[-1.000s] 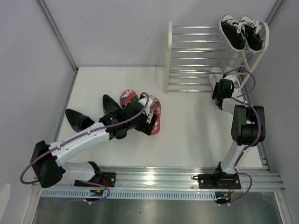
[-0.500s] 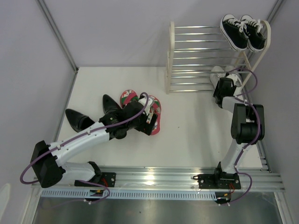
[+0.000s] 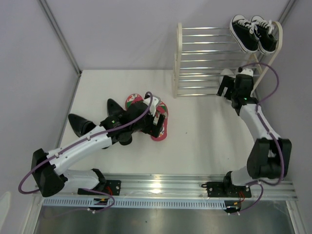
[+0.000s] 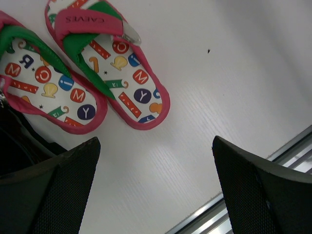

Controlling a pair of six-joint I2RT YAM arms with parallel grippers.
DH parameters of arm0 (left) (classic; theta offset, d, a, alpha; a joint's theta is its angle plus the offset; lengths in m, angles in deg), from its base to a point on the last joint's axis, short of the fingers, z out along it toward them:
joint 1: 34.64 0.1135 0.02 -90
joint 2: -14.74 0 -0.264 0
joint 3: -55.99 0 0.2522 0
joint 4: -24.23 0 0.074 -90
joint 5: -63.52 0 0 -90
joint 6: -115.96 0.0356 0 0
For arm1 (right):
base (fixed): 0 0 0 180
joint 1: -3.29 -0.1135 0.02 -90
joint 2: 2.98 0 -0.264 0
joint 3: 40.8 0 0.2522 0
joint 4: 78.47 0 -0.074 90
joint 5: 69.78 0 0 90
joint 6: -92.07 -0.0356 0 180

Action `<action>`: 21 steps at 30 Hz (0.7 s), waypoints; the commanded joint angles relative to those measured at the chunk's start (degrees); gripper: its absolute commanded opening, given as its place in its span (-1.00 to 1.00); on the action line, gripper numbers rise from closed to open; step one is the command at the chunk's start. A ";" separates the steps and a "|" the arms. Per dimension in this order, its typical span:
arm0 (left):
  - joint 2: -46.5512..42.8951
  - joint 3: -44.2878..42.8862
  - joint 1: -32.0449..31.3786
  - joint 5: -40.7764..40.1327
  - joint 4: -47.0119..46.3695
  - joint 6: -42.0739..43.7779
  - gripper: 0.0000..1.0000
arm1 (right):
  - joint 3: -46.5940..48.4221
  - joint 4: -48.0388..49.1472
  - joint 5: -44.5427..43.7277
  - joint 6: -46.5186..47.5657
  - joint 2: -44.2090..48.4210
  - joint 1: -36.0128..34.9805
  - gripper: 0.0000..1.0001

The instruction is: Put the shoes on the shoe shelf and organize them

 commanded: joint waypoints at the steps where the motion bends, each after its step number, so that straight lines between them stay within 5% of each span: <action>1: -4.28 -4.97 -0.36 -1.13 -0.59 -0.33 0.99 | 2.05 -11.25 1.85 -3.18 13.80 0.14 0.99; 12: -9.03 -13.23 1.92 -6.14 -0.26 -3.83 0.99 | -1.37 -19.79 17.04 -8.97 35.99 -0.73 0.98; 15: -10.96 -14.11 7.62 -4.04 3.51 -8.92 0.99 | -5.06 -19.08 18.65 -12.14 36.18 -9.47 0.99; 21: -15.19 -7.09 22.13 1.93 10.81 -14.65 0.98 | -8.67 -18.12 3.00 -23.19 26.71 -31.91 0.90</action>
